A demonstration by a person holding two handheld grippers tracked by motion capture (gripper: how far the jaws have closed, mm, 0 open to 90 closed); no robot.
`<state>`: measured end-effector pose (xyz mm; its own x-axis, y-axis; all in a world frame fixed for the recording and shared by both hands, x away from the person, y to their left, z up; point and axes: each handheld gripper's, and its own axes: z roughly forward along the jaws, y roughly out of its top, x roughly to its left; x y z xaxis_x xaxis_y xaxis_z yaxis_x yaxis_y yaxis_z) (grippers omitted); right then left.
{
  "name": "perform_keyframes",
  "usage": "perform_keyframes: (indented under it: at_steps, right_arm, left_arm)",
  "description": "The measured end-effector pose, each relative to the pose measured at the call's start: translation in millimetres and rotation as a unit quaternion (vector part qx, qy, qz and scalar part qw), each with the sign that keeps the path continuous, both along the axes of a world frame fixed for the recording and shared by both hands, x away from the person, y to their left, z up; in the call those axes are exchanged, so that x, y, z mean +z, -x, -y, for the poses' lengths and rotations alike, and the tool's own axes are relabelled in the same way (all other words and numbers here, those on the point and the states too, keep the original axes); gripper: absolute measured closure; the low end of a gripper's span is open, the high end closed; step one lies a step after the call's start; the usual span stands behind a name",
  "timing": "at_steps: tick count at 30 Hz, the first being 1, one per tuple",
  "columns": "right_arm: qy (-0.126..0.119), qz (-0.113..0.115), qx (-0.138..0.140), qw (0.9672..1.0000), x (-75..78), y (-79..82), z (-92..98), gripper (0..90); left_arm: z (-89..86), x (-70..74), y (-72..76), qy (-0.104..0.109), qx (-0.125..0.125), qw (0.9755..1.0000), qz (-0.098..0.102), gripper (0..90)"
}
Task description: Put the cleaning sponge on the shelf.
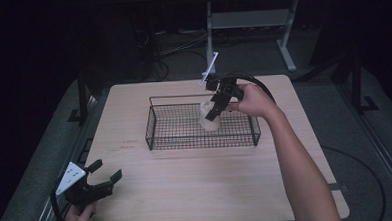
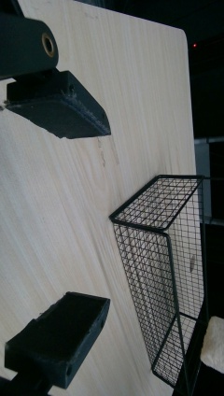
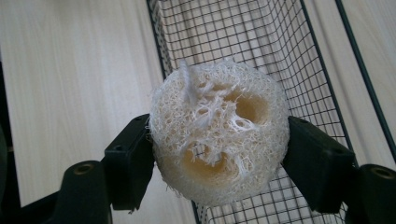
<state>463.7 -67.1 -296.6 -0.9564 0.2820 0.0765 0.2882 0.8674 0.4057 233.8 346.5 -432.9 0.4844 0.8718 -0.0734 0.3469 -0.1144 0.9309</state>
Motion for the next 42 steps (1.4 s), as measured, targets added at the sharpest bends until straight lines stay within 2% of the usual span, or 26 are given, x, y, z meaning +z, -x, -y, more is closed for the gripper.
perform_keyframes:
  at_steps: [5,9,12,14,20,24,26,28,31,36,39,42]
  right_arm:
    - [-0.002,0.005,-0.012,0.9999,-7.6,-8.2,1.2,28.6]
    - [0.000,-0.005,-0.019,0.9998,-18.9,-14.5,4.3,28.6]
    - [0.009,-0.011,-0.030,0.9994,-28.8,-18.9,8.0,28.6]
    - [0.023,-0.003,-0.036,0.9991,-32.8,-20.5,9.0,28.6]
    - [0.004,-0.006,-0.045,0.9989,-39.1,-25.1,14.9,28.6]
    - [0.007,-0.015,-0.053,0.9984,-49.3,-27.7,19.5,28.5]
    - [0.015,-0.012,-0.057,0.9982,-53.2,-28.2,20.3,28.4]
    - [0.024,-0.014,-0.055,0.9981,-57.2,-28.2,20.0,28.4]
    - [0.016,-0.019,-0.056,0.9981,-62.4,-28.5,21.2,28.4]
    - [0.016,-0.022,-0.060,0.9978,-70.9,-28.5,24.8,28.4]
    - [0.027,-0.024,-0.057,0.9977,-74.0,-28.3,24.8,28.4]
    - [0.024,-0.028,-0.057,0.9977,-76.6,-28.0,24.7,28.4]
  left_arm:
    - [0.7,-0.7,-0.2,-0.006,-0.001,1.0000,-0.001,14.0]
    - [0.0,-1.2,-0.2,-0.004,0.000,1.0000,-0.003,13.9]
    - [1.2,-1.1,-0.1,-0.003,-0.002,1.0000,-0.002,13.9]
    - [2.0,-1.1,-0.1,-0.006,-0.004,1.0000,-0.002,13.9]
    - [-0.4,-0.9,-0.5,0.004,-0.003,1.0000,-0.003,14.0]
    - [-1.7,-0.9,-0.4,0.005,-0.001,1.0000,-0.002,13.9]
    - [-1.4,-1.0,-0.8,0.008,-0.001,1.0000,-0.004,13.9]
    - [-1.2,-0.8,-0.7,0.005,-0.003,1.0000,-0.002,13.9]
    - [-0.5,-0.7,-0.3,0.003,-0.002,1.0000,-0.002,13.9]
    - [-1.4,-0.5,-0.2,0.004,-0.001,1.0000,-0.002,13.9]
    - [-1.3,-0.1,0.2,0.003,-0.001,1.0000,-0.001,13.9]
    - [-1.4,-0.2,0.3,0.004,0.000,1.0000,-0.001,13.9]
